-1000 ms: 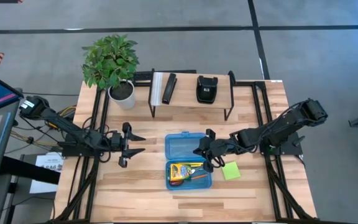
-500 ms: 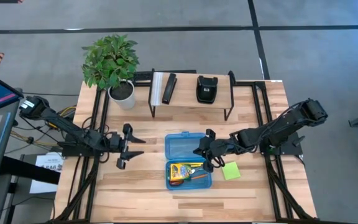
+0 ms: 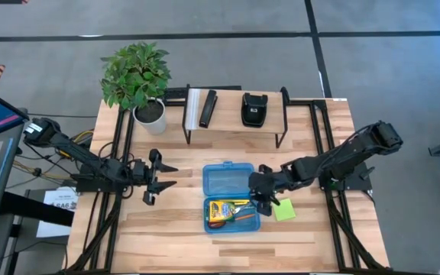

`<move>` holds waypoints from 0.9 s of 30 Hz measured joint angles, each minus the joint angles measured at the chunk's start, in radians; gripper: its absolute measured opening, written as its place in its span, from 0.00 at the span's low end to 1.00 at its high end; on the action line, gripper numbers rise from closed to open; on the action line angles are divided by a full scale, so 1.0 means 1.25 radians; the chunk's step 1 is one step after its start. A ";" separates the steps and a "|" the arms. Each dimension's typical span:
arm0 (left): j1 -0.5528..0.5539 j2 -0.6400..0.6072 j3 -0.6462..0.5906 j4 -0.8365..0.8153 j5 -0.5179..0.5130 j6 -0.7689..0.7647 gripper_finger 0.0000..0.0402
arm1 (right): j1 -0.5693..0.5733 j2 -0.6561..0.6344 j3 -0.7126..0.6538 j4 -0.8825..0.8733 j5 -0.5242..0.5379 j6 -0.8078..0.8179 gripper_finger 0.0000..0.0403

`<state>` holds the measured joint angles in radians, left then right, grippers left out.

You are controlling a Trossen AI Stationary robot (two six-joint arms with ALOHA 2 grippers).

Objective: Pack school essentials
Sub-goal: Put the green sticky notes into the blue supply box

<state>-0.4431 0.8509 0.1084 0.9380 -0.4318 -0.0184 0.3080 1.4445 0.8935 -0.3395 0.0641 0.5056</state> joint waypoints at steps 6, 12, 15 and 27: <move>0.000 -0.006 0.000 0.045 -0.032 0.052 0.48 | 0.013 0.000 0.030 -0.123 -0.007 0.061 0.47; 0.010 -0.036 0.000 0.047 -0.037 0.089 0.48 | 0.008 0.000 0.074 -0.296 -0.017 0.154 0.53; 0.013 -0.052 0.000 0.014 -0.038 0.080 0.48 | 0.010 0.000 0.086 -0.375 -0.036 0.204 0.52; 0.012 -0.063 0.000 -0.063 -0.037 0.020 0.48 | 0.106 0.000 0.082 -0.454 -0.074 0.282 0.53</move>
<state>-0.4278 0.7715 0.1089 0.8588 -0.4778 0.0067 0.4408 1.4445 0.9955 -0.9076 -0.0290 0.8584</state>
